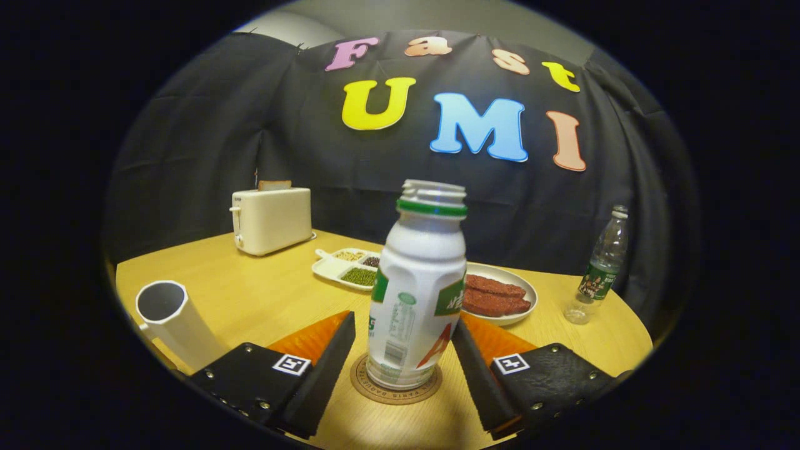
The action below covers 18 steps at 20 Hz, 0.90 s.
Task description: Take the bottle from table, then pour the juice into the cup, finally place the bottle on the coaster
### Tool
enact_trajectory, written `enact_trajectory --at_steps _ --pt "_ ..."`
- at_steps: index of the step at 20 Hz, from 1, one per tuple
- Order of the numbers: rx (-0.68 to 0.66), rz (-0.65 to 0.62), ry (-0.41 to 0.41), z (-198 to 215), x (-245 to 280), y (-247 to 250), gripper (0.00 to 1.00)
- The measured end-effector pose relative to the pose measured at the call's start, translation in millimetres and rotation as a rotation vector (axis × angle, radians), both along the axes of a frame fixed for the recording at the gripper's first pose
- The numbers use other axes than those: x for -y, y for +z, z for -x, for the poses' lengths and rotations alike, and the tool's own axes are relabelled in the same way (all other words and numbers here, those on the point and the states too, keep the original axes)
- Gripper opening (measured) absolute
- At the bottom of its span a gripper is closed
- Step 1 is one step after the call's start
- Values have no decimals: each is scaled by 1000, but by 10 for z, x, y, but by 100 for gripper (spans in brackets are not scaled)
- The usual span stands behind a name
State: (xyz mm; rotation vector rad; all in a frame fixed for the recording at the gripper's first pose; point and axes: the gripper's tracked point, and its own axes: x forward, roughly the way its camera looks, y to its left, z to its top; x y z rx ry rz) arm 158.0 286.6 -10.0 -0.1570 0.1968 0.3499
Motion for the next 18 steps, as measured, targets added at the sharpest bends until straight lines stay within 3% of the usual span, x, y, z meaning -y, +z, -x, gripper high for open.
enact_trajectory --at_steps 4,10,18 --pt "76 -99 36 51 -41 288 95" --pt "356 -119 27 332 67 1119 95" --pt "567 -165 -41 1251 294 2021 95"
